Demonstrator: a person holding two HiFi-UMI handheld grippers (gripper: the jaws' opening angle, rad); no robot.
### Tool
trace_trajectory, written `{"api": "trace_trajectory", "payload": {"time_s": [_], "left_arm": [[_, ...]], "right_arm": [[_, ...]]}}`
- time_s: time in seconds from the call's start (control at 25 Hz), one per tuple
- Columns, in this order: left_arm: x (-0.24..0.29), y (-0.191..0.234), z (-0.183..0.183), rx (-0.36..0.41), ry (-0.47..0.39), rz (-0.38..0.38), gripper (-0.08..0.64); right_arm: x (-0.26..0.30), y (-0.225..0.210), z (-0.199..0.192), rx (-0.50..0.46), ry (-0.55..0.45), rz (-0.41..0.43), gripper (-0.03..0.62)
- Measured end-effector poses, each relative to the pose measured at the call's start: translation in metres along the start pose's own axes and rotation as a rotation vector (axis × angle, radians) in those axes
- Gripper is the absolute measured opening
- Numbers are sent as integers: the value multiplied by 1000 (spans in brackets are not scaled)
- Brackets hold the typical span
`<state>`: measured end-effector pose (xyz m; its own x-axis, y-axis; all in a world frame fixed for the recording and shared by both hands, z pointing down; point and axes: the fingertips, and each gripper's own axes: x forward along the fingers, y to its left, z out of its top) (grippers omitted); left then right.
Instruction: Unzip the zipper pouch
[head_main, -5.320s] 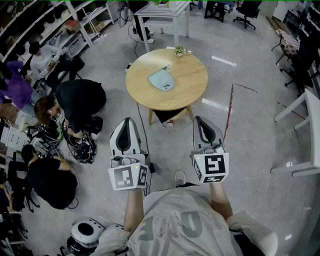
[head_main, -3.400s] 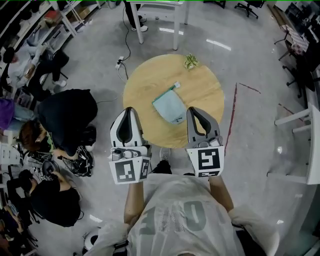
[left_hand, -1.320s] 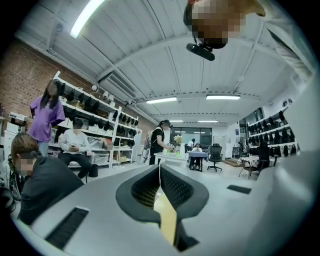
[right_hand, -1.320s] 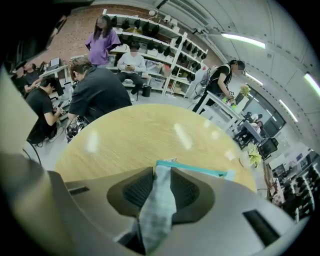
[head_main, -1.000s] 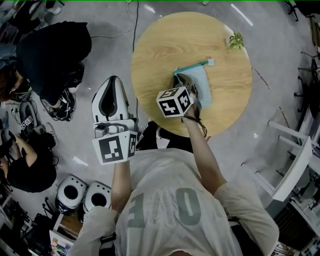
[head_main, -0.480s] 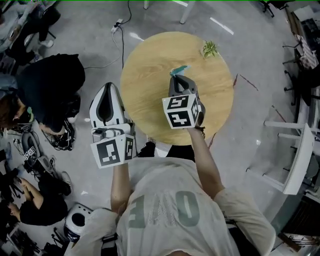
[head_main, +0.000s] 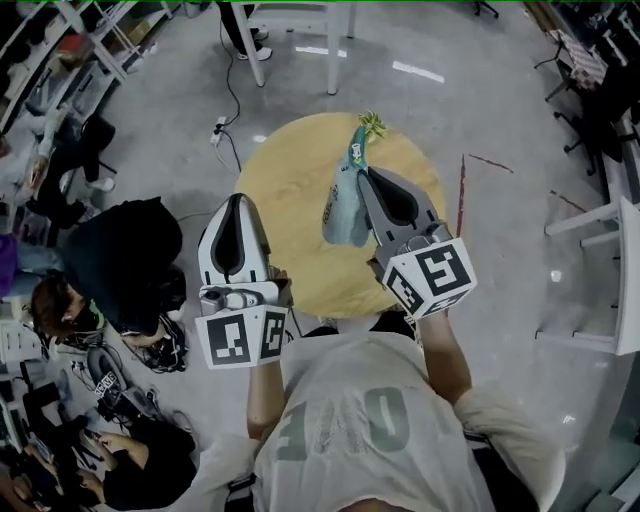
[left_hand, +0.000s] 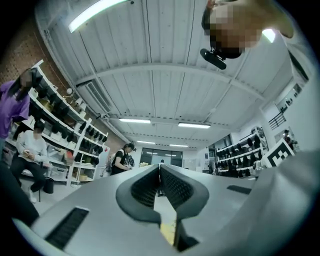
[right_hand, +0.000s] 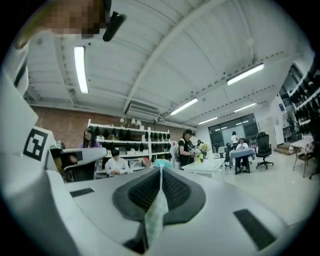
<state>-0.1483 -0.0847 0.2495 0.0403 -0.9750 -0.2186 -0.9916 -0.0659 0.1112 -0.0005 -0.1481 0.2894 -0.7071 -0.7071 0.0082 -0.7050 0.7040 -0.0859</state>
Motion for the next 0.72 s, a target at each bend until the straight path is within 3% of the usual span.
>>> {"api": "trace_trajectory", "payload": {"time_s": [0.16,0.44,0.52,0.6,0.72], "left_arm": [[9,-32,11,-35,-30,-59,28],[18,-61,8,-64,-27,-147,28],[22,-75,15,-114,-37,-258,28],[32,-92,23,-229,-30,-432,35],[40,-112,33,-421,12,-703,171]], "right_arm": [[-34,-12,28,24,-103,25,37],[-60,-15,34,20,-142,39,37],[-63,-11,38,7,-151,74,37],[-65,-4,45,-21,-170,137,37],[-65,14,53,-94,-185,251,37]]}}
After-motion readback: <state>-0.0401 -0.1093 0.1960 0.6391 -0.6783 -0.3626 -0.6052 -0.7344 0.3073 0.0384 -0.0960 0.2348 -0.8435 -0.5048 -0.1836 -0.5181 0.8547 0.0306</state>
